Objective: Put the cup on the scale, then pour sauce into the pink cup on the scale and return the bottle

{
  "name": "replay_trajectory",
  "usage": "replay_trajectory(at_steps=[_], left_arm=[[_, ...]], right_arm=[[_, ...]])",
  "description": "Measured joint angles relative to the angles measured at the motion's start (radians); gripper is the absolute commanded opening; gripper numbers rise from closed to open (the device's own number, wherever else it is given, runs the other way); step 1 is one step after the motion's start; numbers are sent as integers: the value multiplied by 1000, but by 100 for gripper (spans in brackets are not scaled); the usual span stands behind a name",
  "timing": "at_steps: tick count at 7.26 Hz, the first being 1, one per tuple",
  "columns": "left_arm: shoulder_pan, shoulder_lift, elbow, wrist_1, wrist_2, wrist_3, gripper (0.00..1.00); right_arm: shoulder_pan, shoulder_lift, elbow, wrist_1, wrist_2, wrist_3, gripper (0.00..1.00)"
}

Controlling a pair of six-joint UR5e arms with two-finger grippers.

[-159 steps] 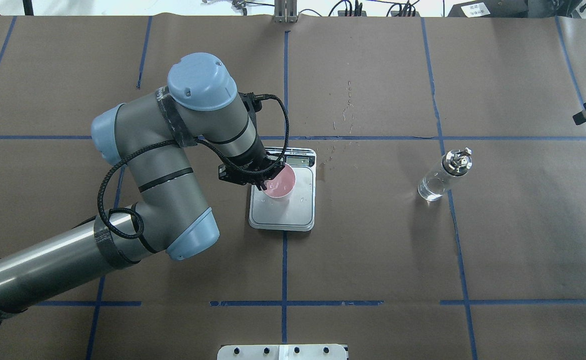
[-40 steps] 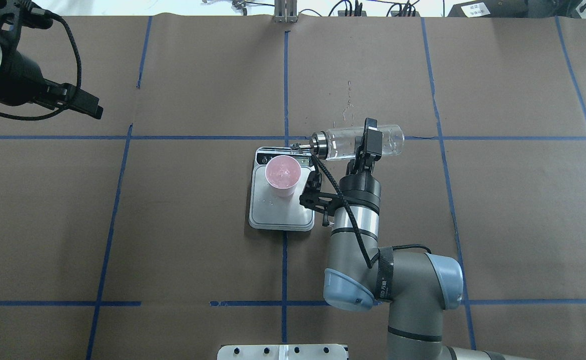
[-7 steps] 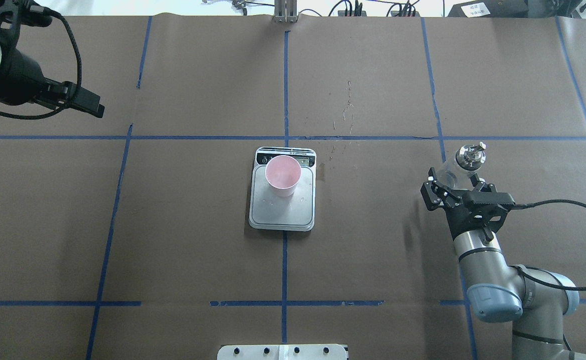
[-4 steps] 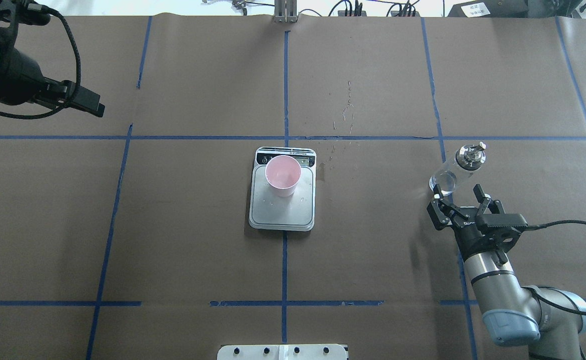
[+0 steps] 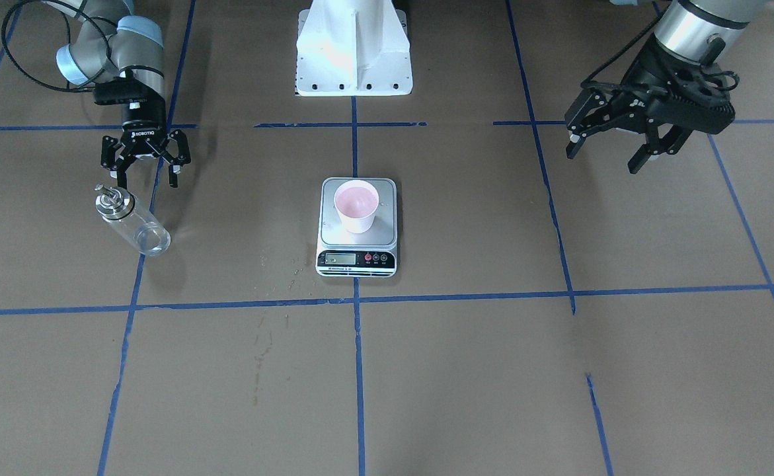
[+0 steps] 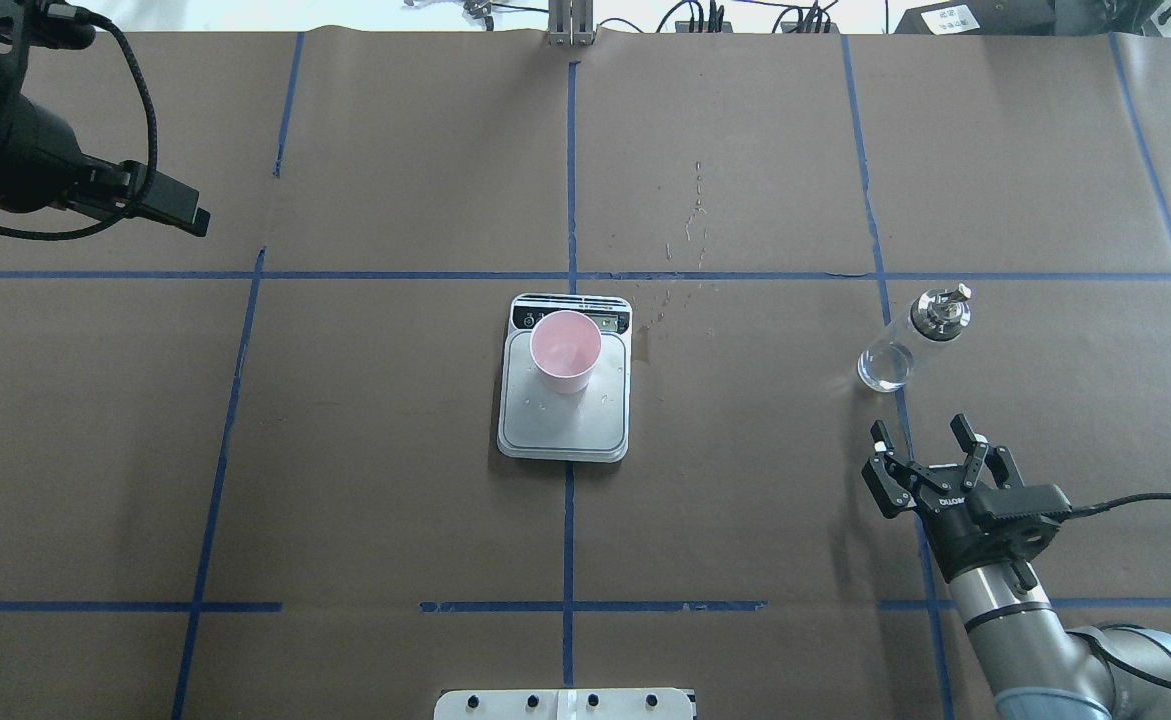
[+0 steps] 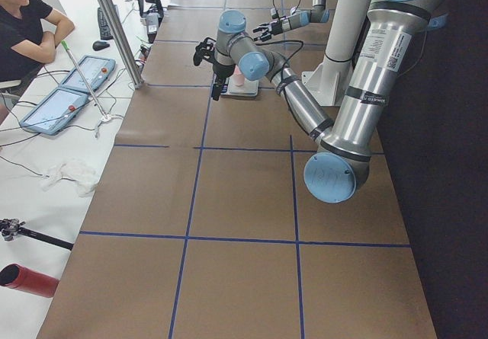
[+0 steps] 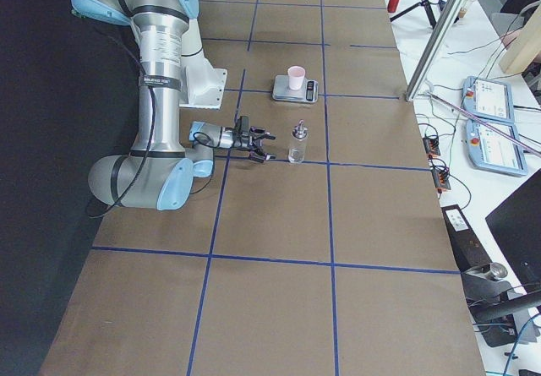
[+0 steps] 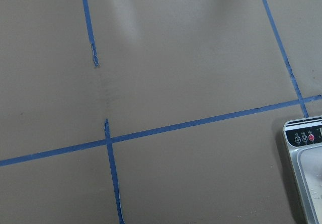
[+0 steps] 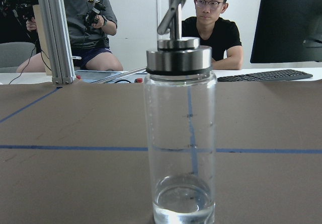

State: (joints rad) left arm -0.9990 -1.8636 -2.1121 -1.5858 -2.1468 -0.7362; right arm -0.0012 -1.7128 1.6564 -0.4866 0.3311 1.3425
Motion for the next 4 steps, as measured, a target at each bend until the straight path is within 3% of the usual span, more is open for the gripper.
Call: replay_trajectory(at_steps=[4], left_arm=[[0,1,-10,13,-1,0,100]], right_arm=[[-51,-227,-18,291,35,-32,100]])
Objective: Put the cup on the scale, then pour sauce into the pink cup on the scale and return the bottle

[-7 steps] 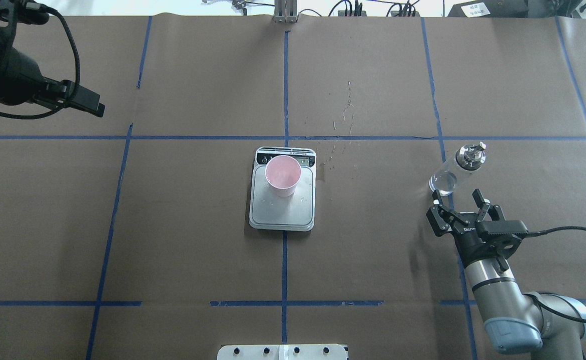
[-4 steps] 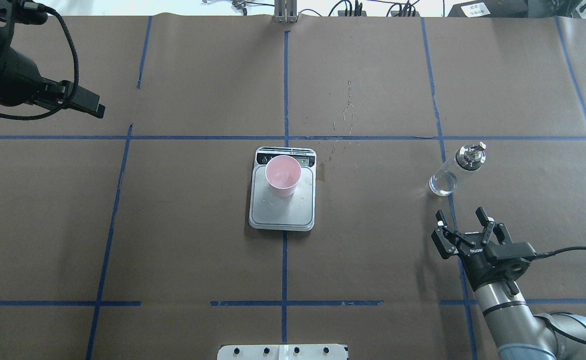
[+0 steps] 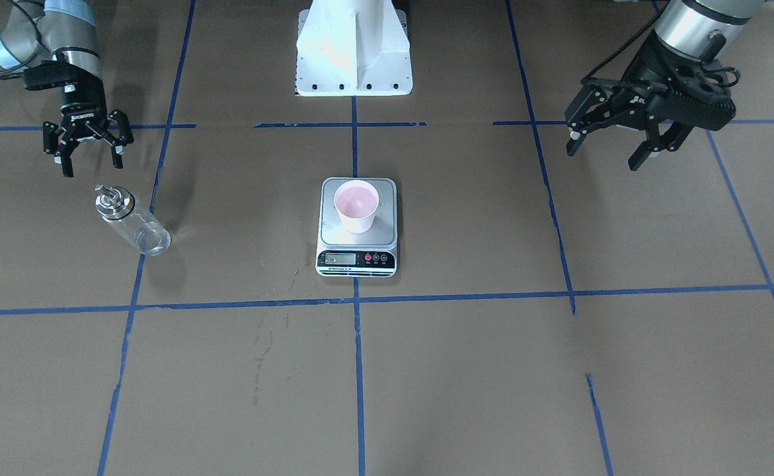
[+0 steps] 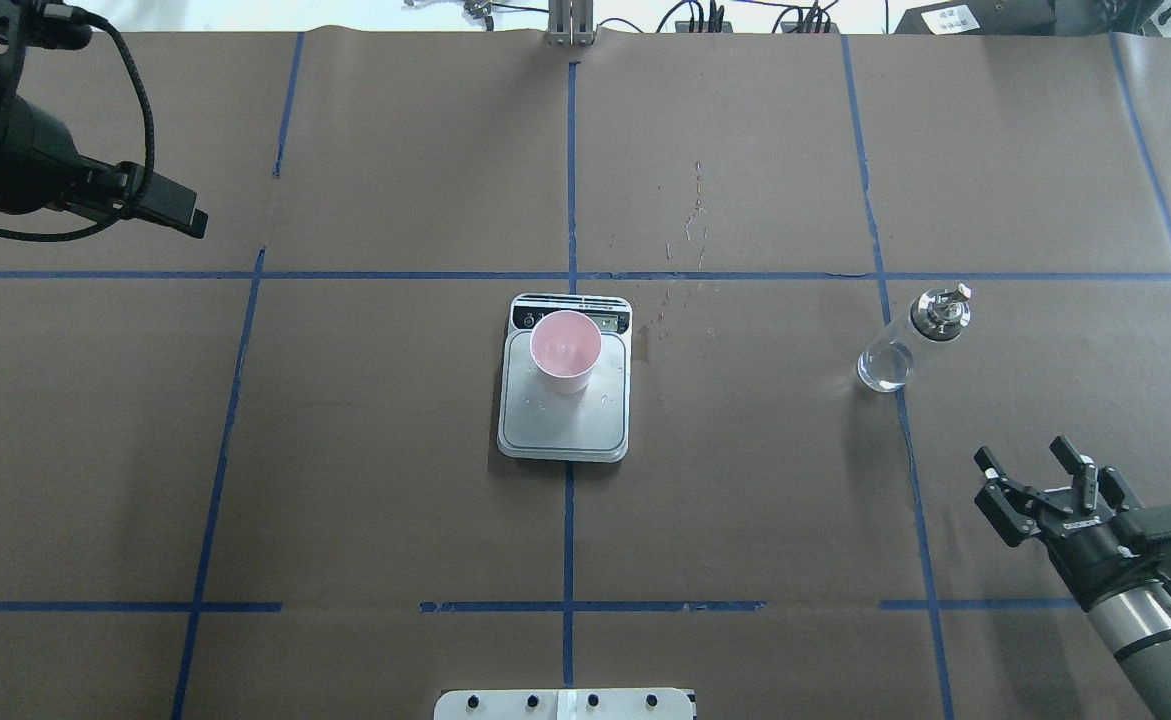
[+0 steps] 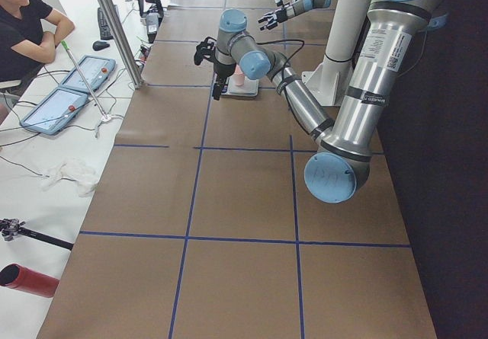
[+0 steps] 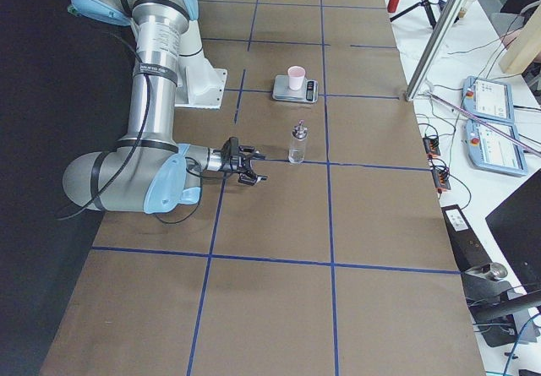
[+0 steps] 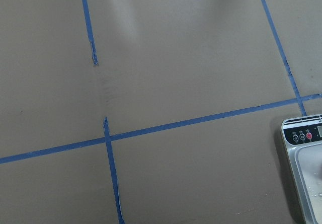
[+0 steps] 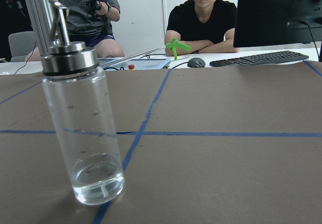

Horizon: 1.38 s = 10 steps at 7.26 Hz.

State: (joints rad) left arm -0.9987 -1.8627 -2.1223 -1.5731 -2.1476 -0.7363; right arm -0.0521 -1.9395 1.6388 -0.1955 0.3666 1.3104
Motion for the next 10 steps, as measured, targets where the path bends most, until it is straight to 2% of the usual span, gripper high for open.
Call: replay_trajectory(at_steps=[2,3,5,6,7,9,10], left_arm=[[0,0,4,1,0,1,100],[0,0,8,1,0,3,100],[2,2,15,0,2,10,100],[2,2,20,-1,3,15,100],[0,2,22,-1,5,22,100],[-10,1,33,-1,9,54,100],[-37,1,57,-1,8,104,100]], right_arm=[[21,-41,-34,101,50,-46,100],[65,-51,-45,135,109,-71,100],[217,-54,-50,176,295,-155,100],[335,-45,-55,188,429,-213,100],[486,-24,-62,191,599,-282,100],[824,64,-113,164,986,-400,100],[1001,137,-139,86,1199,-463,100]])
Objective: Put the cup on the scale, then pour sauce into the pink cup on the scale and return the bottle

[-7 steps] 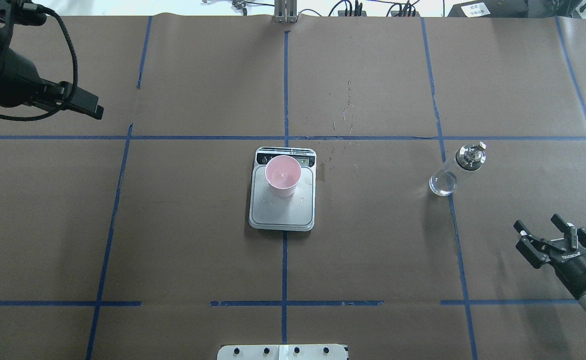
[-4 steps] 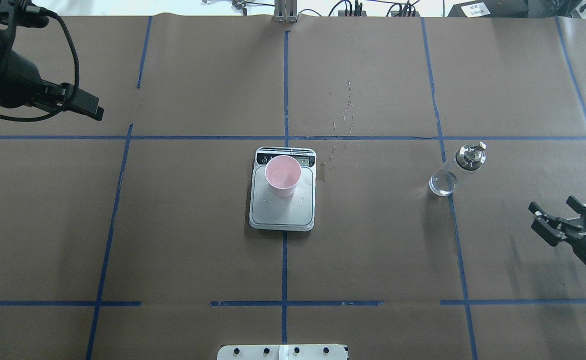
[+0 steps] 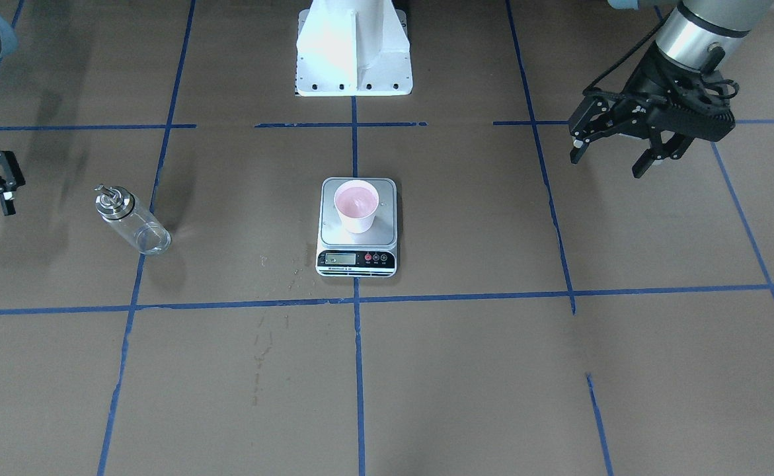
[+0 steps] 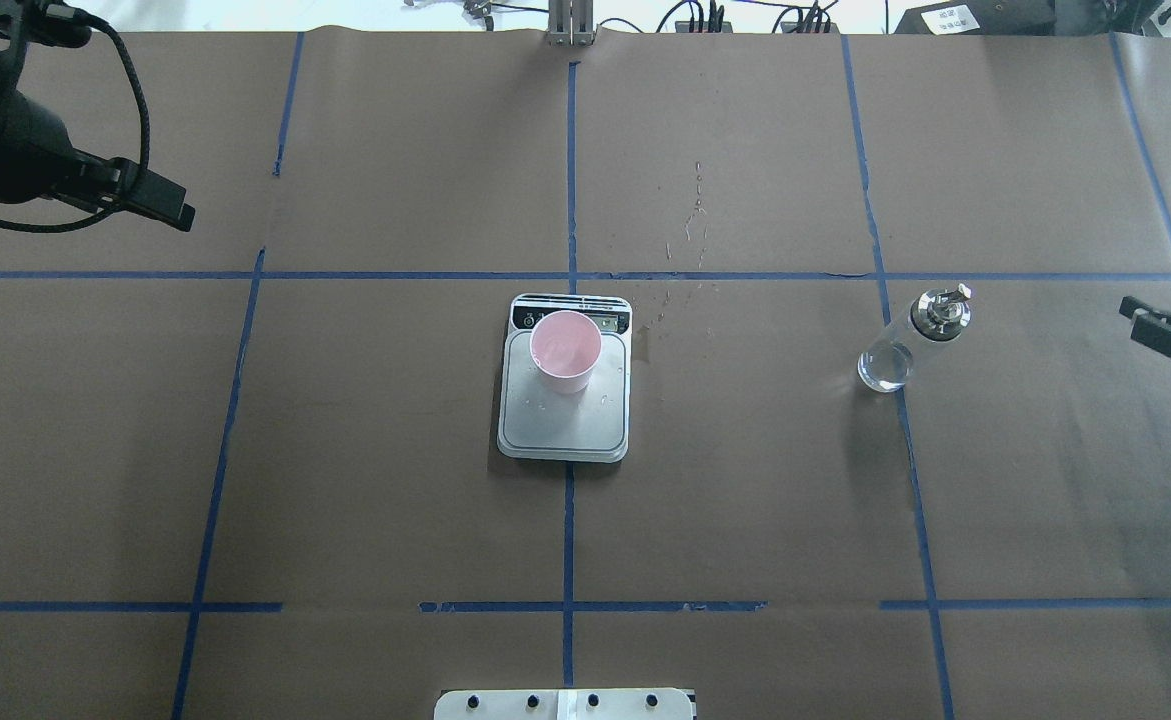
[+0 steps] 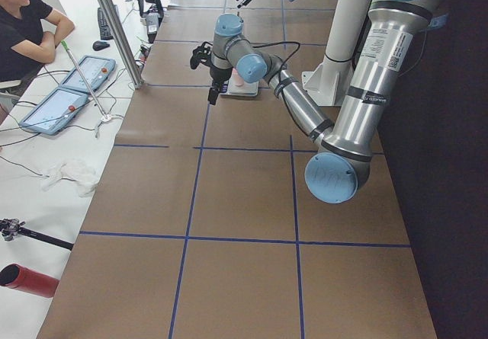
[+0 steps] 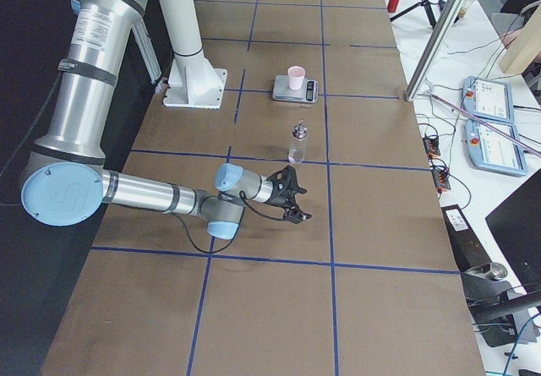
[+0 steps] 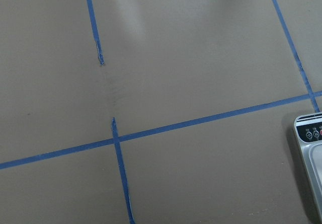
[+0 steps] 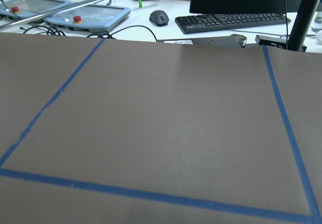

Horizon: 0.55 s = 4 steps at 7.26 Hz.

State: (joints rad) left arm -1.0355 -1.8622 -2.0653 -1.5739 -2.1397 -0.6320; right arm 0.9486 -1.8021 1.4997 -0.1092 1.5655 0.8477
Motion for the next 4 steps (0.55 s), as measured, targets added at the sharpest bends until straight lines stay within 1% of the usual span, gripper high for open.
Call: replay_trajectory(at_steps=[1,2,3,4], left_arm=[[-40,0,35,0,-4,71,100],[-83,1,78,0,-8,143,100],[-132,11,126,-3,-22,224,100],[-206,28,189,-8,-74,337,100]], right_arm=[[177,82,-12,-134,222,-84,100],[324,149,-16,-288,417,-181,100],[440,198,-17,-455,585,-286,100],[531,233,-16,-639,733,-407,100]])
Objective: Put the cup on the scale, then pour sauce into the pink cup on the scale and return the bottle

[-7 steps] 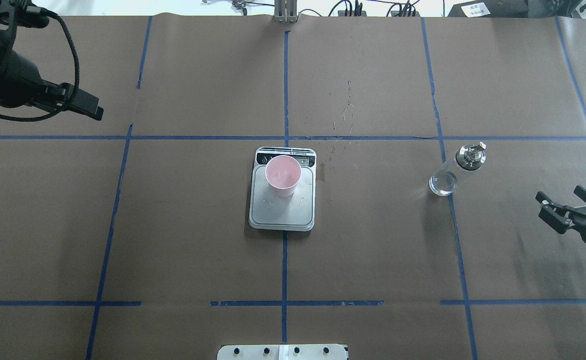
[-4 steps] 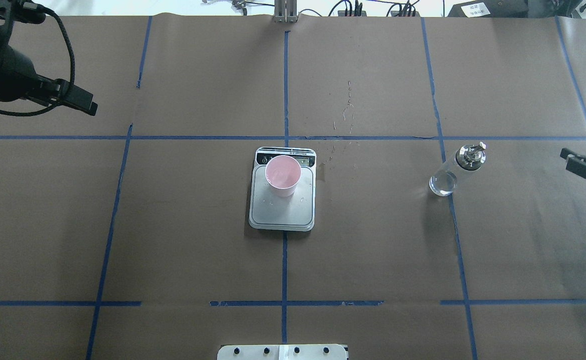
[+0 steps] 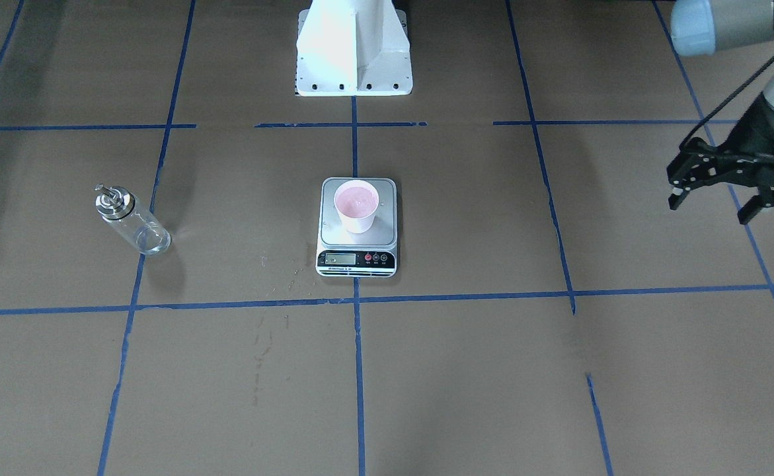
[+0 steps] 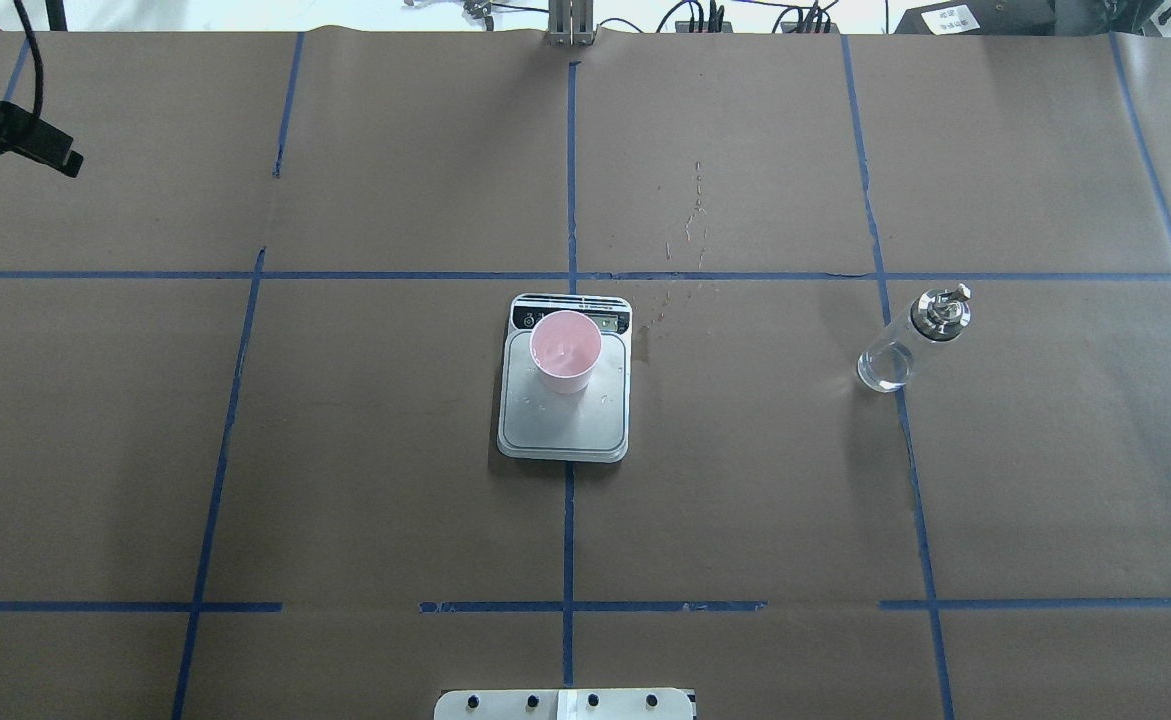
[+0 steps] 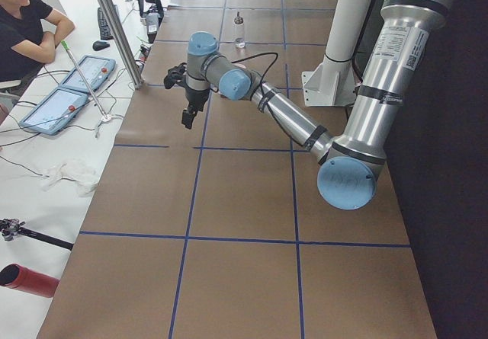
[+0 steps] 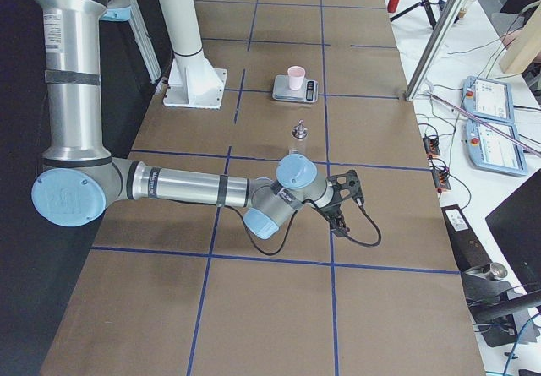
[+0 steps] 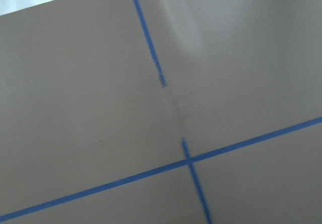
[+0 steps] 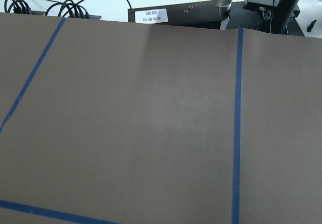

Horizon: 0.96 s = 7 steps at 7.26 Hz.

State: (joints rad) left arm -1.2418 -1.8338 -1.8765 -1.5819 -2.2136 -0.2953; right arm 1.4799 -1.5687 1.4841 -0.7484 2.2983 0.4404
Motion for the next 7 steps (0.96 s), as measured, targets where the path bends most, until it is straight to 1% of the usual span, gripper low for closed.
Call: replay_trajectory(at_steps=[1,2,3,4,5,6,7], left_arm=[[-95,14,83,-2,-77,137,100],[-194,27,187,-3,-132,296,100],[-277,30,308,-9,-154,453,100],[-330,29,419,-15,-161,568,100],[-351,31,477,-9,-163,611,100],[-358,32,497,20,-164,611,100],[-359,33,485,58,-162,583,100]], right_arm=[[62,22,5,-178,106,-132,100],[95,37,11,-337,162,-269,100],[108,53,14,-481,178,-408,100],[116,74,15,-626,170,-558,100],[125,94,19,-755,148,-694,100],[135,113,33,-873,130,-788,100],[145,129,51,-960,115,-827,100]])
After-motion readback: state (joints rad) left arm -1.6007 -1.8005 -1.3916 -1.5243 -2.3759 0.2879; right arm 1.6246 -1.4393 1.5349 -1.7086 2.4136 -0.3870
